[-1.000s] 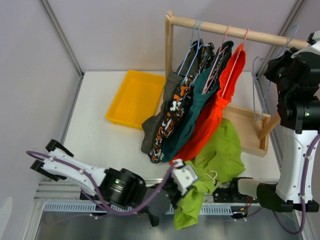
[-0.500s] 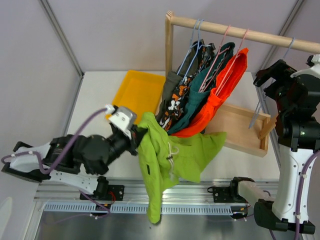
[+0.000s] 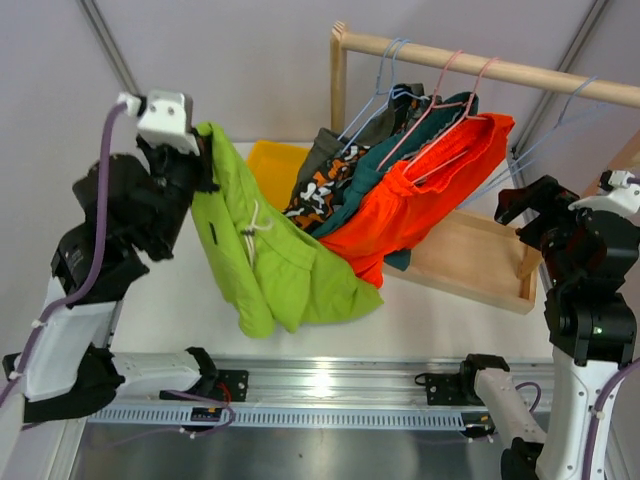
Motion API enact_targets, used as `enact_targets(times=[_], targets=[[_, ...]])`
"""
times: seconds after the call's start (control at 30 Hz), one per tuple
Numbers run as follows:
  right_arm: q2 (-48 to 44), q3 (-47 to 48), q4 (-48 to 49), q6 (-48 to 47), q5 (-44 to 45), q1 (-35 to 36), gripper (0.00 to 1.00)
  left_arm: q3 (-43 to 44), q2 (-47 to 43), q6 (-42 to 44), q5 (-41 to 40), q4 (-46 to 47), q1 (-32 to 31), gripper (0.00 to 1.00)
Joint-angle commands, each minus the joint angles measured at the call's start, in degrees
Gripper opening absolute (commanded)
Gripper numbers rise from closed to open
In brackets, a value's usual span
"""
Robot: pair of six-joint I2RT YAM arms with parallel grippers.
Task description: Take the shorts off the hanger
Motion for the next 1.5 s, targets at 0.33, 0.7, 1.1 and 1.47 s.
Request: enact_targets(times=[0.33,0.7,1.1,1.47], targets=[[-7.4,-10.3,-2.3,2.4,-8.3,1.3,0.99,22.2,20.6,-7.4,20.0,1.2,41.2,0.00],[-6.6,-13.6,1.1,2.1,-9.9,2.5,0.99,36.8,31.4,-10.3,6.5,1.3,48.5,0.00],[-5.9,-18.3,6.5,3.4,-13.2,2.7,0.99,30.9,27.0,-3.4,0.9,14.4,49.2,0.00],[-8.4,-20.9,5.6,2.6,-11.4,2.6,0.99,37.5,35.4,-6.7,19.2,14.8,42.8,0.00]])
